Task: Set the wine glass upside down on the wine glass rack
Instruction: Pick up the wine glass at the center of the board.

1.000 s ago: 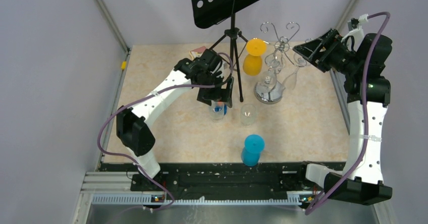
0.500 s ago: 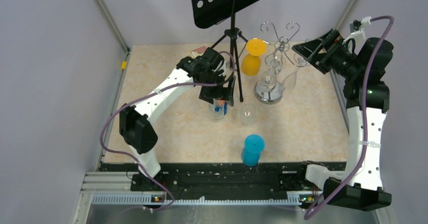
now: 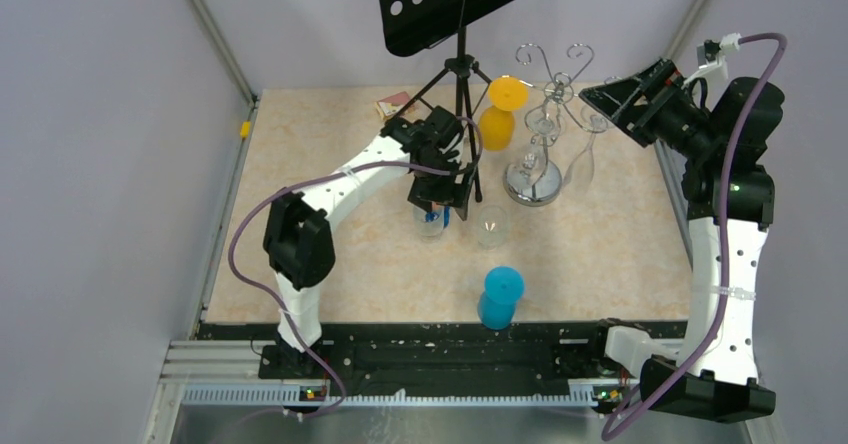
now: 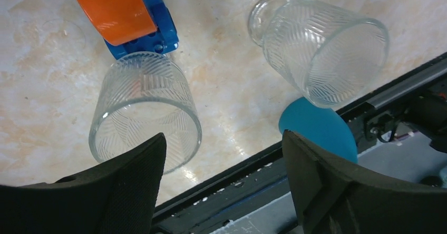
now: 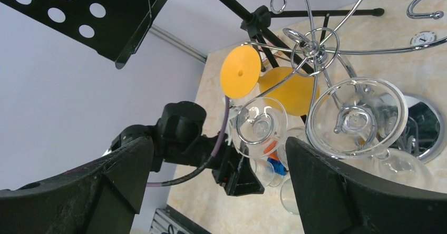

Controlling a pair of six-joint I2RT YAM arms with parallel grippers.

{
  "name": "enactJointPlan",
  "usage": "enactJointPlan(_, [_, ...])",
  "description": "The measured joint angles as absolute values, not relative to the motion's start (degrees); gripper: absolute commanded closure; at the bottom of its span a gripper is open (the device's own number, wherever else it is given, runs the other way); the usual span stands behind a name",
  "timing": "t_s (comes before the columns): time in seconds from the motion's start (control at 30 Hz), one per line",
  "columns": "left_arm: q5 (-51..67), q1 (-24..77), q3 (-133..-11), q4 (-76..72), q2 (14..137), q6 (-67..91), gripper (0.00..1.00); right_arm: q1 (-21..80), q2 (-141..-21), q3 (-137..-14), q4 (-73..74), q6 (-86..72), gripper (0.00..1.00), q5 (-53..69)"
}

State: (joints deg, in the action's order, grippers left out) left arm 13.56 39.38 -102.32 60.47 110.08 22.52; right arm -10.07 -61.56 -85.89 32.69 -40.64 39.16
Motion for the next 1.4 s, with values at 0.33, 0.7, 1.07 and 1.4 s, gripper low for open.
enactJointPlan(0.33, [9.4,40.3,-103.5,62.1,118.1,20.1,0.57,-10.1,-61.6,-85.9,34.2,-40.5,0.01,39.3])
enactJointPlan(0.7, [7.4,41.1,-103.5,62.0,118.3,18.5,1.00,-10.1,-60.2,-86.0,34.1,-40.0,0.01,38.7])
enactJointPlan(1.07, [6.4,41.1,-103.4,64.5,115.8,19.6,1.00,-10.1,-59.8,-85.9,32.4,-40.3,0.03,38.7])
enactJointPlan(1.4, [5.7,40.9,-110.1,66.6,105.2,20.0,1.00,-10.1,-59.7,-85.7,32.1,-40.6,0.05,39.0])
